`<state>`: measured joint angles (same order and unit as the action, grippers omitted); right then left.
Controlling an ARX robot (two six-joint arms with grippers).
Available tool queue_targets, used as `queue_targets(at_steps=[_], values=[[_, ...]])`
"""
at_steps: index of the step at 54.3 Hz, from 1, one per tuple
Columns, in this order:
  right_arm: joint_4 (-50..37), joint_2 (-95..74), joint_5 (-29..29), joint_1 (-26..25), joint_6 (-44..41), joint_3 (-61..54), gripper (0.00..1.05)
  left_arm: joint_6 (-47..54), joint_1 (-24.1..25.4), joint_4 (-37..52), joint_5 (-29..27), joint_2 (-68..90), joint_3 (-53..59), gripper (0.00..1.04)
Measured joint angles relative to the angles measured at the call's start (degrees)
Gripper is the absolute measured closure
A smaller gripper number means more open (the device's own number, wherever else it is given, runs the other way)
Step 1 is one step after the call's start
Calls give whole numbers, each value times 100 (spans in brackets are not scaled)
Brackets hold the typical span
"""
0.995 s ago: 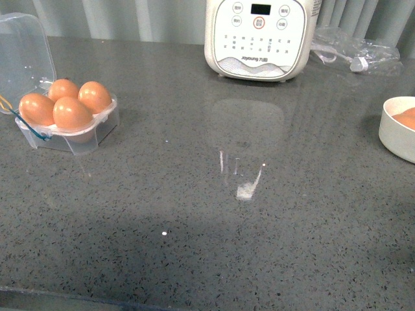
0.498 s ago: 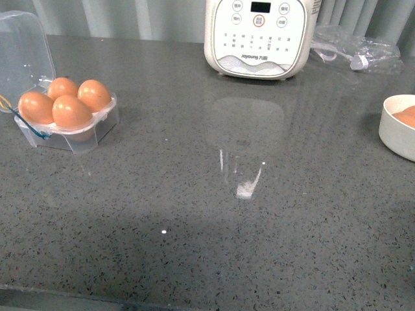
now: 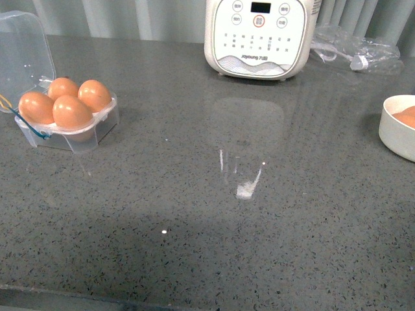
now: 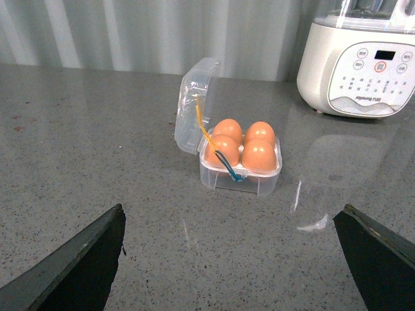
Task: Put egg into box
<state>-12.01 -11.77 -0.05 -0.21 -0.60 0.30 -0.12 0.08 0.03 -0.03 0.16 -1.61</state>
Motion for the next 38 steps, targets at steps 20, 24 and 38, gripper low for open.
queue_targets(at_steps=[20,24,38], values=[[1193,1152,0,2,-2,4,102,0,0,0,0,-2,0,7],[1198,1152,-4,2,-2,4,94,0,0,0,-2,0,0,7],[1198,1152,-2,2,-2,4,42,0,0,0,-2,0,0,7]])
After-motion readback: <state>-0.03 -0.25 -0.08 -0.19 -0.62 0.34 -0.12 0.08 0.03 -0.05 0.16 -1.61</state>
